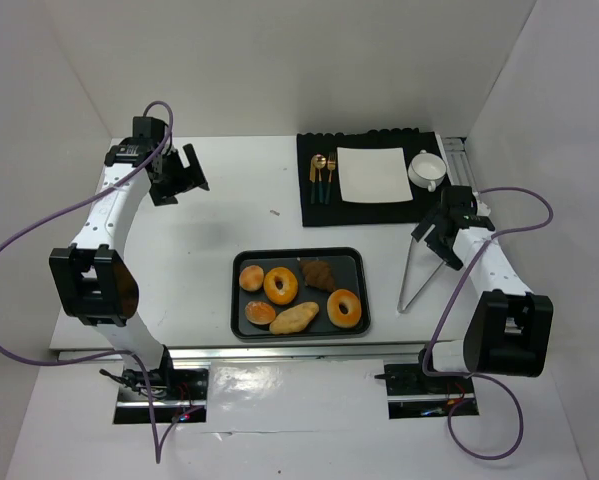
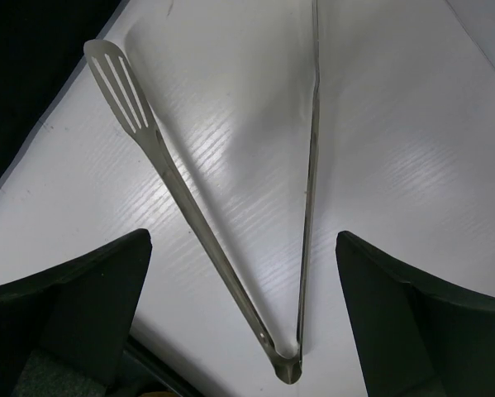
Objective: Place the bread
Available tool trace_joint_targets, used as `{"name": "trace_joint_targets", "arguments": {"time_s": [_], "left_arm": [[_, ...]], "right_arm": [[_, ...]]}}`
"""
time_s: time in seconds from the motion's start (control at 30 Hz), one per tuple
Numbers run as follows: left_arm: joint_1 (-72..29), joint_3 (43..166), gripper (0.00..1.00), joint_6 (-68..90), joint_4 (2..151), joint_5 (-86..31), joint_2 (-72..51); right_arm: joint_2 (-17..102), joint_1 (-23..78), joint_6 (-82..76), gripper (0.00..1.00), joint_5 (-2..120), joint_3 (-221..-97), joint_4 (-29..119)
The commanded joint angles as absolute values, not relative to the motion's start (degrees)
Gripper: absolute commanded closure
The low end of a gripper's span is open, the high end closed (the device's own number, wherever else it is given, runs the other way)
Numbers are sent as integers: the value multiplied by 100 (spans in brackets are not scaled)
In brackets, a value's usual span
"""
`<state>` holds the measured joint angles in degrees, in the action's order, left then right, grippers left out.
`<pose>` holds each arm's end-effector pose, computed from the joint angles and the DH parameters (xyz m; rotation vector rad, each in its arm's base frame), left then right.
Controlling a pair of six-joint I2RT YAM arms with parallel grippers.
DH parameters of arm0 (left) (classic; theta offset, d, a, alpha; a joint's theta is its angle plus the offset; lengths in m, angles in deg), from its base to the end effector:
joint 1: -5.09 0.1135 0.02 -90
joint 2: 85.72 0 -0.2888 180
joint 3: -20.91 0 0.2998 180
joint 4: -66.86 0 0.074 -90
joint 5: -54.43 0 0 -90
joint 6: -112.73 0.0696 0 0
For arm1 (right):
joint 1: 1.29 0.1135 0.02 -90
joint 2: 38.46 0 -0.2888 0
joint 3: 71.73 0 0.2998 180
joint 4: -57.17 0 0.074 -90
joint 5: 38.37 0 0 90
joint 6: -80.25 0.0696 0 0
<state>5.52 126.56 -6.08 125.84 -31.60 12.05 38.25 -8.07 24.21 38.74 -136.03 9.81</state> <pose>0.4461 -0.0015 0.3291 -0.5974 2.4107 -0.2984 0.3138 -0.0529 0.2076 0.9702 2.3872 -0.1193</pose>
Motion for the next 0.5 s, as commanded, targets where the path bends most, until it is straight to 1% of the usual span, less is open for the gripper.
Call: {"name": "trace_joint_targets", "arguments": {"time_s": [0.0, 0.33, 0.47], "left_arm": [[526, 12852, 1, -601, 12498, -3073, 1210], [526, 12852, 1, -601, 12498, -3020, 1210], [526, 12852, 1, -548, 12498, -2907, 1262]], "right_arm": [[3739, -849, 2550, 0, 3721, -13627, 1021], [3520, -849, 2550, 0, 3800, -13513, 1073], [3327, -849, 2628, 0, 3932, -13136, 1004]]}}
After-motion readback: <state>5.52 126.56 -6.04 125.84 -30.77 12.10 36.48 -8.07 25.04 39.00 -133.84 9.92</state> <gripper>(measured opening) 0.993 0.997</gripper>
